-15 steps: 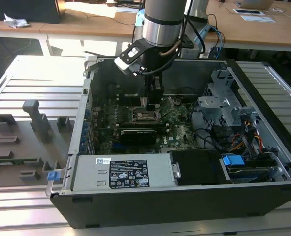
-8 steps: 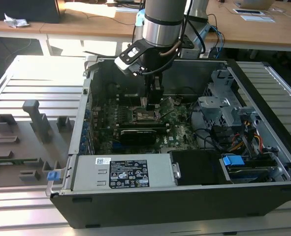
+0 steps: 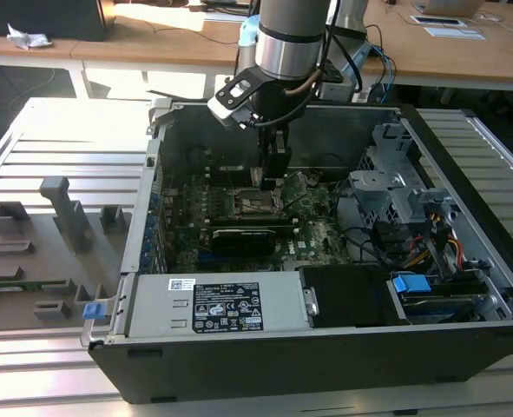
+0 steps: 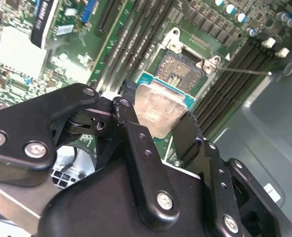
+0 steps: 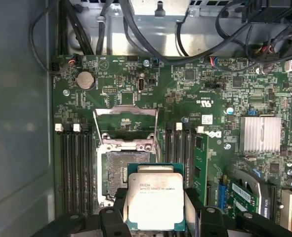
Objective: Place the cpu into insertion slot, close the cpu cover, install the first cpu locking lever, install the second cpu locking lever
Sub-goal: 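Place the cpu into insertion slot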
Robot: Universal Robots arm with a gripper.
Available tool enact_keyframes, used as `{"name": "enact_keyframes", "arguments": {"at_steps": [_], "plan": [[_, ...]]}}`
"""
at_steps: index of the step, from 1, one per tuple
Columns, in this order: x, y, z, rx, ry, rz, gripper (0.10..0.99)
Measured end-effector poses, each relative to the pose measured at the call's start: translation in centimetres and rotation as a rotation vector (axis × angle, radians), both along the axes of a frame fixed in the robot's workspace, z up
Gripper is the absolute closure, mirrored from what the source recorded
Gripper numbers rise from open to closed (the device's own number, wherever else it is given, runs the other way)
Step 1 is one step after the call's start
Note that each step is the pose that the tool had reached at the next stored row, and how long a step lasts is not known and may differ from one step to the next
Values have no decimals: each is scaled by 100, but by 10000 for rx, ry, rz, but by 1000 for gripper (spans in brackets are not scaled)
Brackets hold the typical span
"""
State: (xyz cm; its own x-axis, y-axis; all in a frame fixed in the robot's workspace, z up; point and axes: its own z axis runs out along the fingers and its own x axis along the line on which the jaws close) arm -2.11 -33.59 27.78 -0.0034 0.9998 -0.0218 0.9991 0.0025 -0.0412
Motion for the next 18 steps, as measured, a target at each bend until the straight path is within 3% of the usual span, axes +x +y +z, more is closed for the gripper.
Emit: {"name": "enact_keyframes", "arguments": {"at_steps": [6, 18], "plan": [[0, 154, -14, 0, 0, -1, 545], [0, 168, -112, 0, 0, 0, 545]]}}
